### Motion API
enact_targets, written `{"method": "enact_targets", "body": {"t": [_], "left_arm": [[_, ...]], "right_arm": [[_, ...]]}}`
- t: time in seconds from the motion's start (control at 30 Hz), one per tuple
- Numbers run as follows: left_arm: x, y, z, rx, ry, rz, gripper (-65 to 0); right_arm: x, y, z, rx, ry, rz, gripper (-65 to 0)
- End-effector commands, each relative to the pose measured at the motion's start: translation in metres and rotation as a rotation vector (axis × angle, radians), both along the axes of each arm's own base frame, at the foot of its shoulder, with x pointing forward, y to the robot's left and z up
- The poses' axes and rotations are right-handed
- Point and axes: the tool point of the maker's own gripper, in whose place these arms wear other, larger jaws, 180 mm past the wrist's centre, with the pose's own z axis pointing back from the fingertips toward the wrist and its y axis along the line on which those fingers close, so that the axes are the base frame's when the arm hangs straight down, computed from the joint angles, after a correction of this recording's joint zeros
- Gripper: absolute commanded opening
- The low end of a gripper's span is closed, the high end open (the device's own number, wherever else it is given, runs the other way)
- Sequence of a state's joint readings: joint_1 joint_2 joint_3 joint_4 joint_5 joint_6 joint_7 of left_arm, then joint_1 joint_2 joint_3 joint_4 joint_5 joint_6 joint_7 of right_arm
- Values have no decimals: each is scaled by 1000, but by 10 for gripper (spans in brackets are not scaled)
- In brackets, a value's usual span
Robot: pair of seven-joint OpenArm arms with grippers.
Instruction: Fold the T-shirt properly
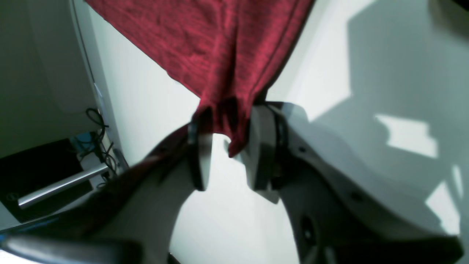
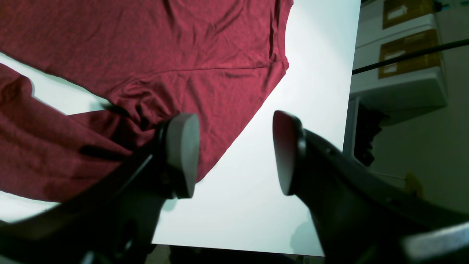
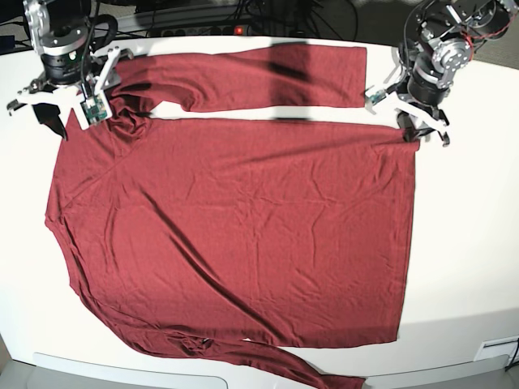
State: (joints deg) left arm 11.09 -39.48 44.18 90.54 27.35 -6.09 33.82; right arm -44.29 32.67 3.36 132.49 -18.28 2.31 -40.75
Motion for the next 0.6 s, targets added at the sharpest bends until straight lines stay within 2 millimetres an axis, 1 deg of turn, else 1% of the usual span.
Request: {"method": "enact_targets", "body": {"t": [0.0, 0.17, 0.27, 0.4, 0.47, 0.57], "left_arm": [[-79, 16, -40, 49, 355, 29, -447], [-77, 6, -41, 29, 350, 30, -446], [-69, 2, -39, 22, 331, 27, -446], [-57, 3, -37, 22, 308, 27, -451], [-54, 2, -36, 20, 301, 26, -473], [-53, 2, -36, 19, 300, 26, -536]], "right_arm": [[5, 0, 10, -14, -40, 9, -323], [5, 0, 10, -14, -40, 9, -323], [5, 0, 10, -14, -39, 9, -323], [5, 0, 10, -14, -39, 9, -323], [5, -1, 10, -14, -39, 9, -323], [4, -1, 10, -15, -38, 8, -323]]}}
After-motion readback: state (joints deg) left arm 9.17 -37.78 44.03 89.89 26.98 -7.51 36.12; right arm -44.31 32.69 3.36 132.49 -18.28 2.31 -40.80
